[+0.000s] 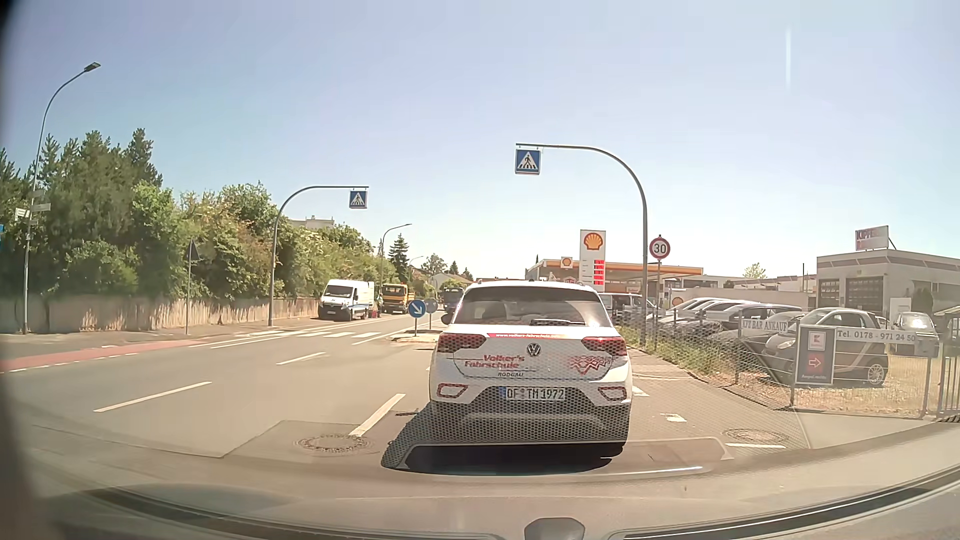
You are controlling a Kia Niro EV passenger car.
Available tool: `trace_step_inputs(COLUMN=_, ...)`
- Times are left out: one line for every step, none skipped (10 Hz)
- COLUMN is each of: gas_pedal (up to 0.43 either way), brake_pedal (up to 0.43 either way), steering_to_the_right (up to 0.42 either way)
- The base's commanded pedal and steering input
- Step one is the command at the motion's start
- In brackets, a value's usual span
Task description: Follow the waypoints while adhering to traffic rules and regulations
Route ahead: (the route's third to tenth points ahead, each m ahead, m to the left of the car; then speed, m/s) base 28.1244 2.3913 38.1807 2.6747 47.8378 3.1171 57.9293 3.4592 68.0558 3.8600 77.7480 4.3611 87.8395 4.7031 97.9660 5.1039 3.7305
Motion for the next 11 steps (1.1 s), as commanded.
trace_step_inputs(gas_pedal=0.000, brake_pedal=0.268, steering_to_the_right=-0.008)
trace_step_inputs(gas_pedal=0.000, brake_pedal=0.268, steering_to_the_right=-0.008)
trace_step_inputs(gas_pedal=0.000, brake_pedal=0.268, steering_to_the_right=-0.008)
trace_step_inputs(gas_pedal=0.000, brake_pedal=0.268, steering_to_the_right=-0.007)
trace_step_inputs(gas_pedal=0.000, brake_pedal=0.268, steering_to_the_right=-0.006)
trace_step_inputs(gas_pedal=0.000, brake_pedal=0.268, steering_to_the_right=-0.006)
trace_step_inputs(gas_pedal=0.000, brake_pedal=0.268, steering_to_the_right=-0.006)
trace_step_inputs(gas_pedal=0.000, brake_pedal=0.262, steering_to_the_right=-0.006)
trace_step_inputs(gas_pedal=0.000, brake_pedal=0.250, steering_to_the_right=-0.006)
trace_step_inputs(gas_pedal=0.000, brake_pedal=0.238, steering_to_the_right=-0.005)
trace_step_inputs(gas_pedal=0.000, brake_pedal=0.232, steering_to_the_right=-0.005)
